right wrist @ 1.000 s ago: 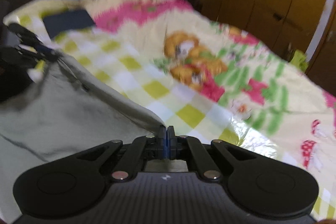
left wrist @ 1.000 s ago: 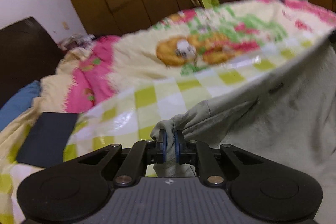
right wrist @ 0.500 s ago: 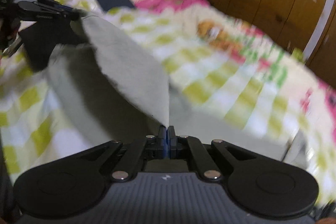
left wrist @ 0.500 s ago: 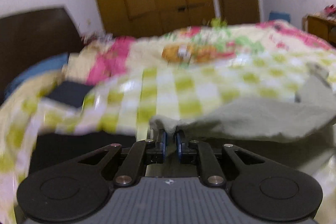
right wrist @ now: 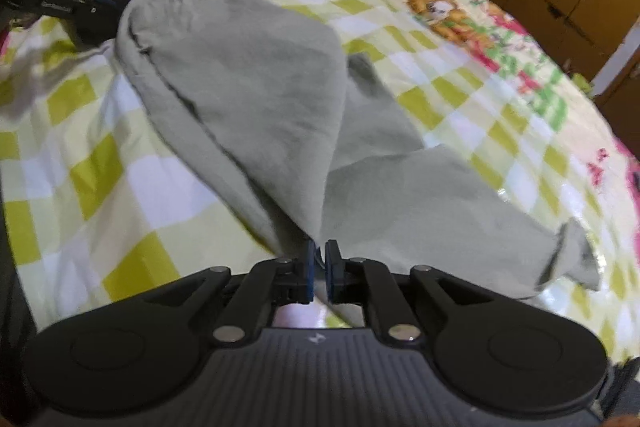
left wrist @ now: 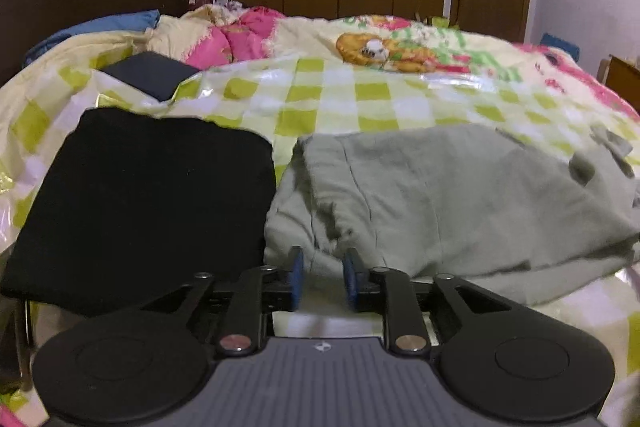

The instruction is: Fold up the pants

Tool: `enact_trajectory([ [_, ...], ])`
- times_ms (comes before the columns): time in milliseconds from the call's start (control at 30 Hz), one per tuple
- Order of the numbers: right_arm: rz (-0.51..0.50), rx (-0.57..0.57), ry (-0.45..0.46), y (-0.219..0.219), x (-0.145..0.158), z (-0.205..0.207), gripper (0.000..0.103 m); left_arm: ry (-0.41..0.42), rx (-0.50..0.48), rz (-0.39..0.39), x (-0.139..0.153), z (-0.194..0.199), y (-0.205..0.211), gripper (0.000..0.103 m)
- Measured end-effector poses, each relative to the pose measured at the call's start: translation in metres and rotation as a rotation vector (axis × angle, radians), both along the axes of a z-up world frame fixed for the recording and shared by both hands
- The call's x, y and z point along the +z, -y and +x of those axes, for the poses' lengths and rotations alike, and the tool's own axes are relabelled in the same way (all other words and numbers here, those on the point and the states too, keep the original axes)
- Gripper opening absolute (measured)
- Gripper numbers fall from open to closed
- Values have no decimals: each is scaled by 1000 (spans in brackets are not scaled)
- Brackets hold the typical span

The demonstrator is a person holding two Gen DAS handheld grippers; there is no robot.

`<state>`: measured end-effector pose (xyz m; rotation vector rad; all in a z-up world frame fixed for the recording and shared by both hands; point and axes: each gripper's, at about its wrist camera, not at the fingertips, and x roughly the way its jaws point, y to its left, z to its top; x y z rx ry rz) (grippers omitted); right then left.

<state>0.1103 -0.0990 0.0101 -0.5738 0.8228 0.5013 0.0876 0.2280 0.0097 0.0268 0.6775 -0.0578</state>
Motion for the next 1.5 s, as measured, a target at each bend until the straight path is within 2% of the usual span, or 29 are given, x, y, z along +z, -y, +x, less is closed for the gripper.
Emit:
enact_trajectory([
  [33,-13,15,30,-5,5,-4,12,10,-1,17,1,1,1,42],
  [100,-25,45,98,-14,15,-13,27,35,-21,26,6,1,2,48],
  [167,-35,95,131,-25,19,-18,38,39,-61,29,10,4,4,57],
  [267,-2,122,118,-37,19,-18,40,-9,-130,76,0,17,17,59],
  [333,11,139,103,-47,14,-15,40,-56,-136,133,-13,29,25,59],
  [400,24,166,112,-60,9,-14,40,-96,-128,153,-22,37,27,55],
  [467,54,206,130,-76,5,-12,40,-113,-118,149,-21,42,24,42],
  [567,102,249,146,-98,0,-5,40,-110,-108,89,-9,44,13,31],
  [667,143,252,160,-122,-7,10,40,-99,-89,54,2,47,5,27],
  [833,120,303,128,-157,-31,25,40,-68,-85,38,17,50,-2,26],
  [900,99,318,145,-168,-38,23,40,-51,-81,34,23,48,-4,25],
  [967,50,303,191,-177,-44,25,37,-41,-76,25,29,46,-10,24],
  [1033,47,280,168,-182,-47,33,8,-39,-68,27,31,44,-14,19],
  [1067,74,255,125,-182,-43,38,4,-39,-62,30,31,41,-17,19],
  [1100,107,243,100,-179,-37,40,4,-38,-57,30,32,40,-20,19],
  [1233,193,267,109,-176,-7,21,4,-49,-34,13,29,31,-33,19],
  [1333,282,240,46,-174,5,19,4,-43,-72,-58,27,21,-33,19],
  [1433,331,190,-3,-169,10,30,4,5,-129,2,25,7,-16,31],
  [1467,345,171,-23,-166,12,36,4,16,-139,16,25,3,-13,40],
  [1500,359,153,-37,-164,13,41,4,26,-156,28,25,-1,-10,43],
])
